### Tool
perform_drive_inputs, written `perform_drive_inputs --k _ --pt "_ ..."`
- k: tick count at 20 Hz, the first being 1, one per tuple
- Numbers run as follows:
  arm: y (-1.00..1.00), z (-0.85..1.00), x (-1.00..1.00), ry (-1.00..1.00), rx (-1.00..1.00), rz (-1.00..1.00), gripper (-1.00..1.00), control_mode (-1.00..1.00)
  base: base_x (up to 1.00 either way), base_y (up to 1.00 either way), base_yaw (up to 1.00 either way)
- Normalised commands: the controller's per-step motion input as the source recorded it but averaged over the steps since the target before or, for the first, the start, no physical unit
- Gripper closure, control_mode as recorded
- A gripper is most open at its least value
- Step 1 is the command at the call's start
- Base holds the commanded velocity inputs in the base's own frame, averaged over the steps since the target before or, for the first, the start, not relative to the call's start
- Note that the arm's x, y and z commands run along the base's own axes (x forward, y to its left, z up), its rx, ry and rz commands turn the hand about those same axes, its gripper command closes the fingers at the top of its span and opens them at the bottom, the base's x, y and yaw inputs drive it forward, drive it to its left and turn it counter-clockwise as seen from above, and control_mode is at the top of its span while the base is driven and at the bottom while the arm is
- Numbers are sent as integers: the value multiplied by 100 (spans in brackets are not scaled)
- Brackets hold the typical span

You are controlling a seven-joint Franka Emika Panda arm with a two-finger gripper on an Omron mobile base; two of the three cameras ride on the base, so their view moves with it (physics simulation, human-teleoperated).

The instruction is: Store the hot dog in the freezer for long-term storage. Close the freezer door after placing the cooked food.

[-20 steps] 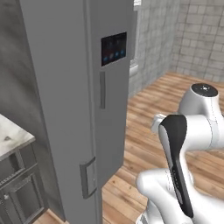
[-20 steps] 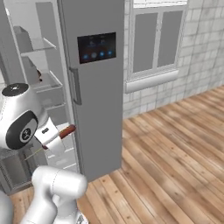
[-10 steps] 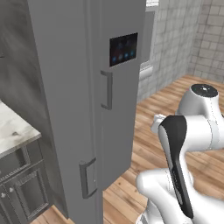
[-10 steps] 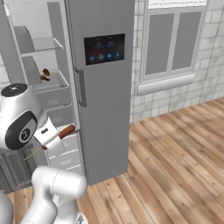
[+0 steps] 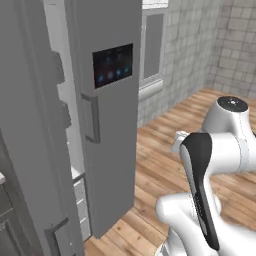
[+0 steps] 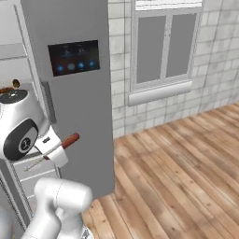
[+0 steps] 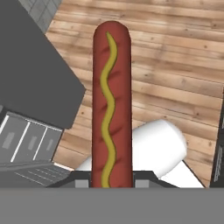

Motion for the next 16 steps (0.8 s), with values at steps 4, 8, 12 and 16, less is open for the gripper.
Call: perform_drive_inputs --k 4,8,12,16 --pt "0 0 0 0 0 0 100 100 71 -73 10" --pt "0 0 0 0 0 0 100 100 52 -47 42" --pt "0 0 0 0 0 0 100 100 55 -45 62" --pt "0 0 0 0 0 0 100 100 53 -26 75"
